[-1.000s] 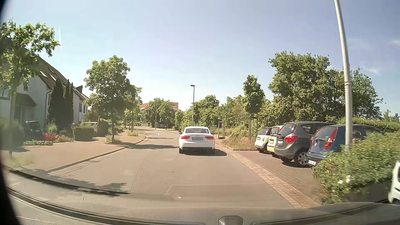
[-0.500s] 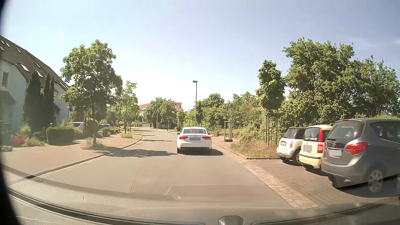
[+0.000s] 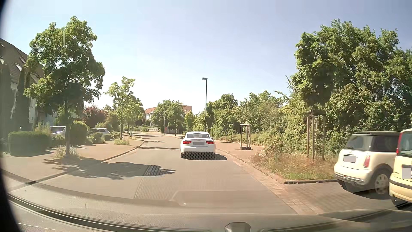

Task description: Follow the waypoints while adhering to traffic rules and regulations

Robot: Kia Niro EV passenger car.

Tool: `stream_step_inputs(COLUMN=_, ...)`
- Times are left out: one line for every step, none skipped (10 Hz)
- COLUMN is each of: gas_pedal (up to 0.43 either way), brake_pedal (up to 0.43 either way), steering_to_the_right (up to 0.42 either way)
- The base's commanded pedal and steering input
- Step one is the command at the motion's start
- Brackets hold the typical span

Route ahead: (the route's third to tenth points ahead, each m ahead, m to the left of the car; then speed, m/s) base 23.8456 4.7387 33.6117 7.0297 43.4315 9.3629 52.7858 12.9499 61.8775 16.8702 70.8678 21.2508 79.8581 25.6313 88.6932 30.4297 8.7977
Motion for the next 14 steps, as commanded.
stream_step_inputs(gas_pedal=0.079, brake_pedal=0.03, steering_to_the_right=-0.028)
stream_step_inputs(gas_pedal=0.079, brake_pedal=0.03, steering_to_the_right=-0.028)
stream_step_inputs(gas_pedal=0.067, brake_pedal=0.03, steering_to_the_right=-0.028)
stream_step_inputs(gas_pedal=0.067, brake_pedal=0.03, steering_to_the_right=-0.029)
stream_step_inputs(gas_pedal=0.067, brake_pedal=0.03, steering_to_the_right=-0.029)
stream_step_inputs(gas_pedal=0.059, brake_pedal=0.03, steering_to_the_right=-0.029)
stream_step_inputs(gas_pedal=0.059, brake_pedal=0.03, steering_to_the_right=-0.029)
stream_step_inputs(gas_pedal=0.059, brake_pedal=0.03, steering_to_the_right=-0.029)
stream_step_inputs(gas_pedal=0.047, brake_pedal=0.03, steering_to_the_right=-0.029)
stream_step_inputs(gas_pedal=0.039, brake_pedal=0.03, steering_to_the_right=-0.03)
stream_step_inputs(gas_pedal=0.039, brake_pedal=0.03, steering_to_the_right=-0.033)
stream_step_inputs(gas_pedal=0.028, brake_pedal=0.03, steering_to_the_right=-0.034)
stream_step_inputs(gas_pedal=0.028, brake_pedal=0.03, steering_to_the_right=-0.035)
stream_step_inputs(gas_pedal=0.028, brake_pedal=0.03, steering_to_the_right=-0.035)
